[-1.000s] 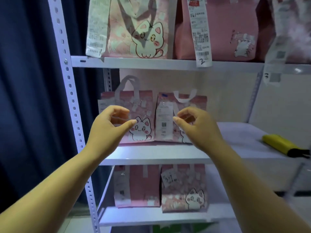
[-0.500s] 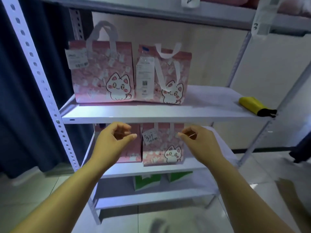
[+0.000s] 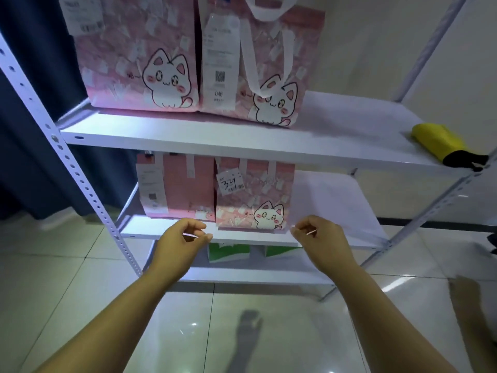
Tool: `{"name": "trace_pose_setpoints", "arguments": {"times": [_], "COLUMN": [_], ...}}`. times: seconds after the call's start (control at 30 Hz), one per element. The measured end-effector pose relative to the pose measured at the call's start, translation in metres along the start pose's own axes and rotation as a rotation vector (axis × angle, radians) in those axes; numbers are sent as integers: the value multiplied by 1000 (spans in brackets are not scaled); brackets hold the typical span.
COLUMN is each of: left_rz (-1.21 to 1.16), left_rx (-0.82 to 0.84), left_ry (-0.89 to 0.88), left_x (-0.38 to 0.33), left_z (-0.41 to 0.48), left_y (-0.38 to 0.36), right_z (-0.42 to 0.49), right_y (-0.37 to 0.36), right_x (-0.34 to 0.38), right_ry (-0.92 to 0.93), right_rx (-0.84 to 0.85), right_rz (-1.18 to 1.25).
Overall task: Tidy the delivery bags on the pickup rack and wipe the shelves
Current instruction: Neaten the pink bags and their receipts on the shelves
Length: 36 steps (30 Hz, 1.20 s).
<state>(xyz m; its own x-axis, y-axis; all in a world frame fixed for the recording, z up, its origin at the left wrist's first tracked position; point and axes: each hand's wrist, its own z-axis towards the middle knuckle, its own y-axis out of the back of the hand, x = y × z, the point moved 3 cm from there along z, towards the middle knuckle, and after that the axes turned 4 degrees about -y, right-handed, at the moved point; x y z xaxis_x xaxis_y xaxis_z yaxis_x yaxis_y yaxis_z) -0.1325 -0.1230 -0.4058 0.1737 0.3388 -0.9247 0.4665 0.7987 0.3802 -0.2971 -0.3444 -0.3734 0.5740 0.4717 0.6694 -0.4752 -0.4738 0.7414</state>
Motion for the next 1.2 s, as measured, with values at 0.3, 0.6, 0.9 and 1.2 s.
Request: {"name": "trace_pose_setpoints", "arguments": {"times": [0.3, 0.6, 0.9, 1.2], "left_rz": [86, 216, 303, 311], "left_rx": [-15, 40, 95, 89], "left_ry": [82, 83, 96, 109], "left_x": [36, 64, 91, 99], "left_z": [29, 116, 168, 177], "left_y": [-58, -85, -106, -109], "right_z": [55, 124, 177, 180], "right_y": [-24, -68, -104, -112], "right_x": [-72, -90, -97, -99], "right_ry": [-157, -269, -330, -326], "right_rx": [92, 101, 155, 132], "right_rz": [-85, -92, -84, 52]}}
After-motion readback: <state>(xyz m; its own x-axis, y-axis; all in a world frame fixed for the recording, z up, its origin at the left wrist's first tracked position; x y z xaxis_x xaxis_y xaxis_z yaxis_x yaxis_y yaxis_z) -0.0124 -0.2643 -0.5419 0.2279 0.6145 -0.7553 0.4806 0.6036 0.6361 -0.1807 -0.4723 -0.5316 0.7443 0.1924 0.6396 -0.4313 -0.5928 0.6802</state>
